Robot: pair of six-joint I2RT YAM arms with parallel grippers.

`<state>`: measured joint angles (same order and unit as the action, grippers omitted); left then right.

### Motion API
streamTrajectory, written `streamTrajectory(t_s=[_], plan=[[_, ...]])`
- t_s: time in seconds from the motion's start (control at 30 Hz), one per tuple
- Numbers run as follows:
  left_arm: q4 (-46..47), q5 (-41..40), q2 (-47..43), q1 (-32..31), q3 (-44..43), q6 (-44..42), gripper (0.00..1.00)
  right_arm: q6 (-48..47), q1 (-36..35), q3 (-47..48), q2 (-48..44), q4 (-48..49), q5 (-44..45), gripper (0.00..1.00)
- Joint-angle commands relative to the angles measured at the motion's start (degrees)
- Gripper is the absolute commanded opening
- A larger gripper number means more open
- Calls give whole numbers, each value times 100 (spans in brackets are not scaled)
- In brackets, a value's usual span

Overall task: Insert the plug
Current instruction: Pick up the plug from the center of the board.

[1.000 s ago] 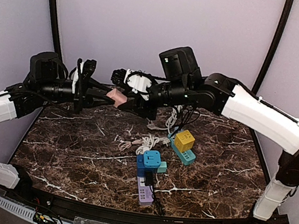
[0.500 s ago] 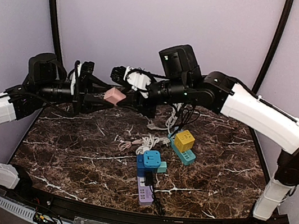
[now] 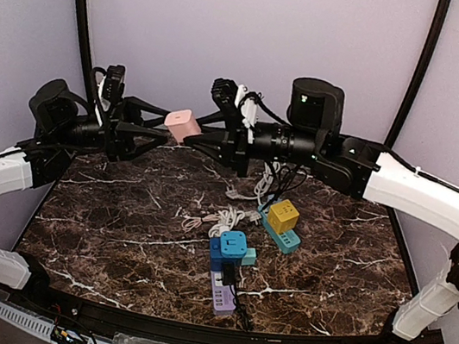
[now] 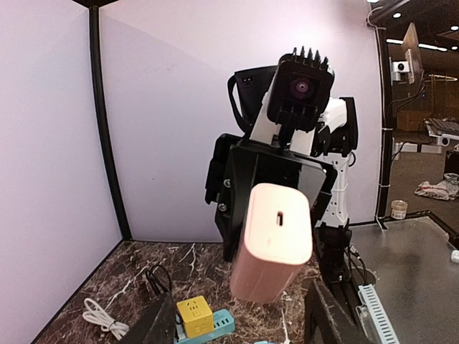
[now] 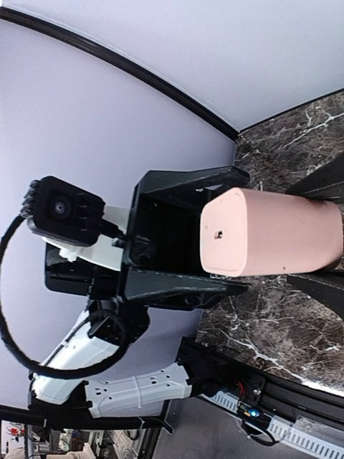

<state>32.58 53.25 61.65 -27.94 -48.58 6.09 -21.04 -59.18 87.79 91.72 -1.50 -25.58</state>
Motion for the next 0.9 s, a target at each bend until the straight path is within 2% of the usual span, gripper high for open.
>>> streamTrajectory(t_s=[0.0, 0.13, 0.5, 0.7, 0.87], plan=[[1077, 393, 121, -17, 52, 720, 52, 438, 44, -210, -111, 1224, -324, 0], [1221, 359, 140, -86, 14, 693, 56, 452, 41, -186, -39, 1316, -354, 0], [1414, 124, 257, -382, -63, 741, 44, 535, 34, -103, 83, 1324, -400, 0], [1503, 80, 298, -425, -76, 736, 26, 551, 34, -98, 124, 1301, -406, 0], [1480, 100, 304, -444, -57, 698, 6, 571, 36, -78, 187, 1252, -443, 0]])
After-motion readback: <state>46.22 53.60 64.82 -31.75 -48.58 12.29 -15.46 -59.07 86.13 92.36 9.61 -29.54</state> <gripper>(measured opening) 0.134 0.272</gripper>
